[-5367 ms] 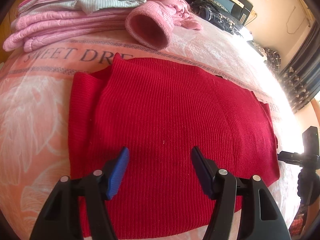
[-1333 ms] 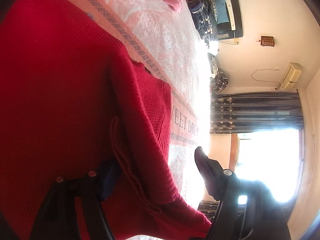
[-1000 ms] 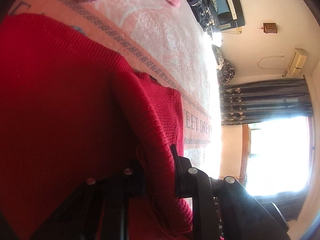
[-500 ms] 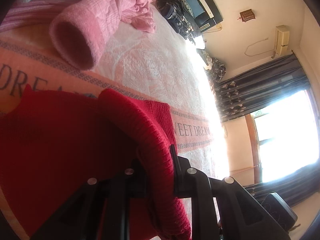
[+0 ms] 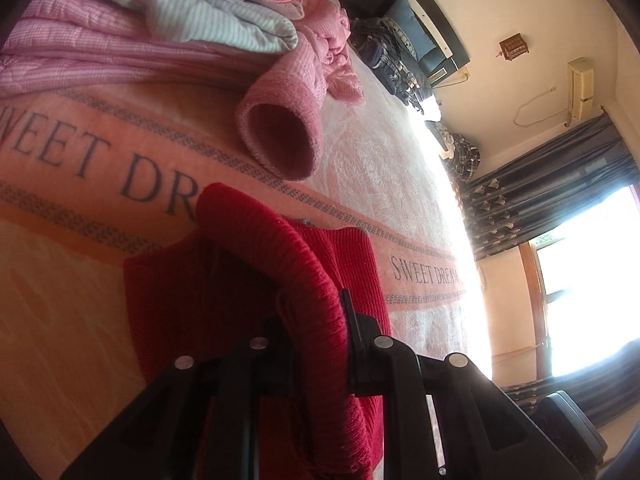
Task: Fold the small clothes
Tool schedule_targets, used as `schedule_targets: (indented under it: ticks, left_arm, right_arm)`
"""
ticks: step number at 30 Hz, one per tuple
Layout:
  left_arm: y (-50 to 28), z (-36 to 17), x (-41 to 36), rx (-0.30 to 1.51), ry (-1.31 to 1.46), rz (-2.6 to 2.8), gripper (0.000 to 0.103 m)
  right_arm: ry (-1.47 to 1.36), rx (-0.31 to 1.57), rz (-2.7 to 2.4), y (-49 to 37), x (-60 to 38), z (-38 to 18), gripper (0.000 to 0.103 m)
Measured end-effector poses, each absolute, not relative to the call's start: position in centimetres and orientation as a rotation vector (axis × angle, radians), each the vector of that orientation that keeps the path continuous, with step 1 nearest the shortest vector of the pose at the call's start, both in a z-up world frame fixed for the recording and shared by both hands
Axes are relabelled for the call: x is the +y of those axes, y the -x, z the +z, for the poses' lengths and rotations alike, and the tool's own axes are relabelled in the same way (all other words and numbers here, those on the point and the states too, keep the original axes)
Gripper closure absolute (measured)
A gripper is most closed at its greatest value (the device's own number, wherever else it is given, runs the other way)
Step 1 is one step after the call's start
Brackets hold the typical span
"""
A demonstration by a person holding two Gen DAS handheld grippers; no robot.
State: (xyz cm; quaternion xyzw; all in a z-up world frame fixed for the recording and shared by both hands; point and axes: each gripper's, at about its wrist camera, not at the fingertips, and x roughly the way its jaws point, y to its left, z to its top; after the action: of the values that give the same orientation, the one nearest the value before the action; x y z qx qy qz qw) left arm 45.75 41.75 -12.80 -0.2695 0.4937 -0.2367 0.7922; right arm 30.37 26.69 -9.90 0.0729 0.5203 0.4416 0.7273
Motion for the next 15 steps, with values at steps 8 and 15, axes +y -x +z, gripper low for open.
schedule_targets:
  ticks: [8,15]
  left_arm:
    - [-45.0,-17.8,43.8,1.084,0.631,-0.469,0.086]
    - [-44.8,-19.4,45.4,1.058,0.720,-0.467,0.083]
  right_arm:
    - [-0.057,1.240,0.900,-30.2,30.2,-14.7,0.097]
    - [-0.022,1.291,0.900,-29.4,30.7,-16.5,0.080]
